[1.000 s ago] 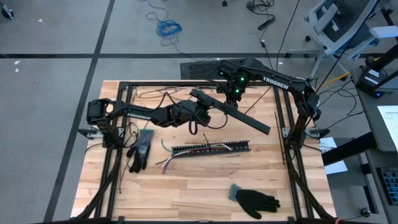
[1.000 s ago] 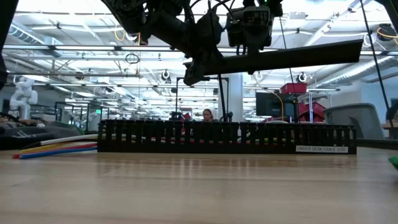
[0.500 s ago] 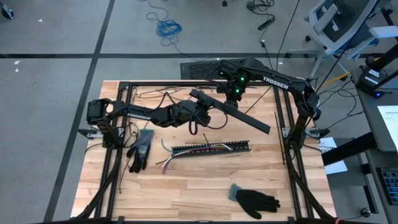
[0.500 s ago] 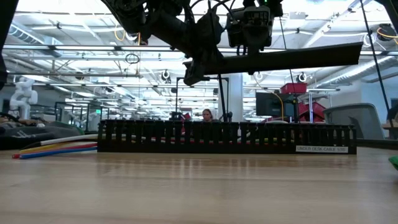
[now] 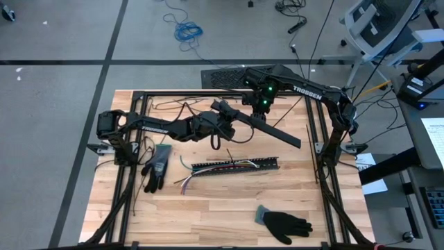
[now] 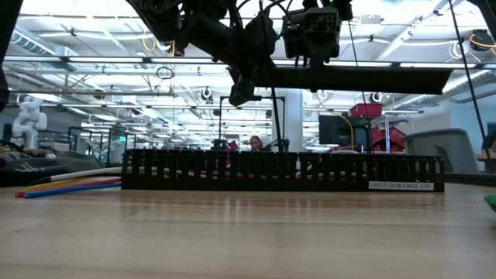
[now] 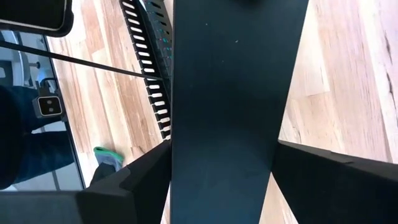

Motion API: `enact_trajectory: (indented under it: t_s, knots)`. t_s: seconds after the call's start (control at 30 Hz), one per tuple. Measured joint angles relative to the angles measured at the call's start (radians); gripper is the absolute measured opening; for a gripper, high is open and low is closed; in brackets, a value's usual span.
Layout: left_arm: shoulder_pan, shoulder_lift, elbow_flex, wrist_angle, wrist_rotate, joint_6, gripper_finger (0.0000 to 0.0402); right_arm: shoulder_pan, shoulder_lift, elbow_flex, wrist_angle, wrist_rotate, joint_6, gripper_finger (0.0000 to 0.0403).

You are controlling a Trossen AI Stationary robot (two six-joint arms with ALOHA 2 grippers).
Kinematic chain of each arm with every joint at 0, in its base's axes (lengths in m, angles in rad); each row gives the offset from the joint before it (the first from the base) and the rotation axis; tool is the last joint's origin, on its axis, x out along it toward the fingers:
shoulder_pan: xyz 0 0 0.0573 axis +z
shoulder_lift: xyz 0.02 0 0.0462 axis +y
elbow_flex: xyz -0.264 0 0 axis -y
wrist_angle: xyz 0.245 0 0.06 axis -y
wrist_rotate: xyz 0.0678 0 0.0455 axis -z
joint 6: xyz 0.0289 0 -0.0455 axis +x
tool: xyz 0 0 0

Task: Ziptie cables
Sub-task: Close the cable duct with the cable duct cover

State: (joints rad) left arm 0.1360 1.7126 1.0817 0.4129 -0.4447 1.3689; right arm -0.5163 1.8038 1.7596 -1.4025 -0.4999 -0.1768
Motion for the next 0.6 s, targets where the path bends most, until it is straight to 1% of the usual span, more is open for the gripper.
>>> enact_trajectory:
  t_s: [0.1, 0.2, 0.5, 0.6]
  knots:
    - [0.0, 0.0, 0.0, -0.001, -0.001, 0.0, 0.0064, 0.0, 0.0, 0.0, -0.003, 0.0, 0.0, 0.0234]
    - [0.0, 0.0, 0.0, -0.001, -0.028, 0.0, 0.0065, 0.0, 0.0, 0.0, -0.006, 0.001, 0.0, 0.0228]
    - [-0.014, -0.01, 0.0, -0.015, -0.082, -0.003, 0.0066, -0.002, 0.0, 0.0, -0.022, 0.005, -0.015, 0.0228]
    - [-0.02, -0.03, 0.0, -0.027, -0.083, -0.055, 0.0066, -0.007, -0.002, 0.0, -0.023, 0.003, -0.021, 0.0225]
